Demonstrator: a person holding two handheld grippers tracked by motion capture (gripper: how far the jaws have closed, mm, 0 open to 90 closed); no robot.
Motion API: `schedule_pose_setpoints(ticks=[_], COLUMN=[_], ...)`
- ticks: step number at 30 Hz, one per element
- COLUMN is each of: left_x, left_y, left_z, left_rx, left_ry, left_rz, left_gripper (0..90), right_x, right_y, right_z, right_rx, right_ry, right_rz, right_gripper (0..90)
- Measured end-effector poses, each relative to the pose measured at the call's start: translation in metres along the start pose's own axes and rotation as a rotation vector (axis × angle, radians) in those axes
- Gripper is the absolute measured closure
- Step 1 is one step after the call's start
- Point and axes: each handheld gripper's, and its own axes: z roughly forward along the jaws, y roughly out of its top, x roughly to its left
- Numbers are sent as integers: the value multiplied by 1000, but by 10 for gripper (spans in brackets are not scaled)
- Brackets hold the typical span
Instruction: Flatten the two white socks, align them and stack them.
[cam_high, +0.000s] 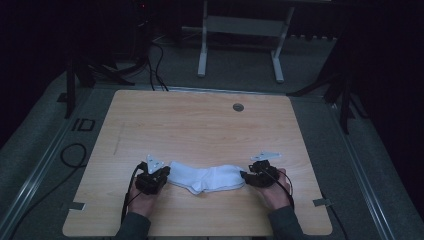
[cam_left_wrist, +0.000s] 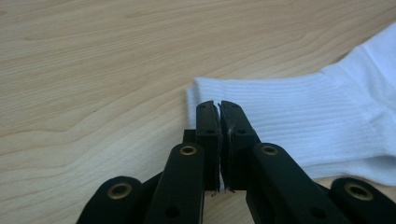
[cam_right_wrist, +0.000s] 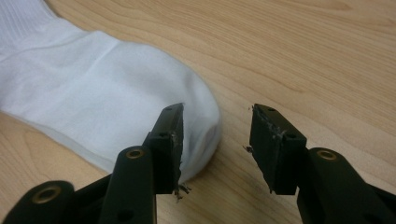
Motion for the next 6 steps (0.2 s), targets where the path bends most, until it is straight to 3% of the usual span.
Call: schedule_pose_setpoints(ticks=[6], left_x=[8], left_y=[0], left_z=[-2], left_rx=[-2], left_ry=[17], left_rz=[-16], left_gripper=[866], right_x=[-4], right_y=[-2], right_z=[-1], right_rx=[1], right_ry=[-2], right_rz=[8], right_gripper=[535])
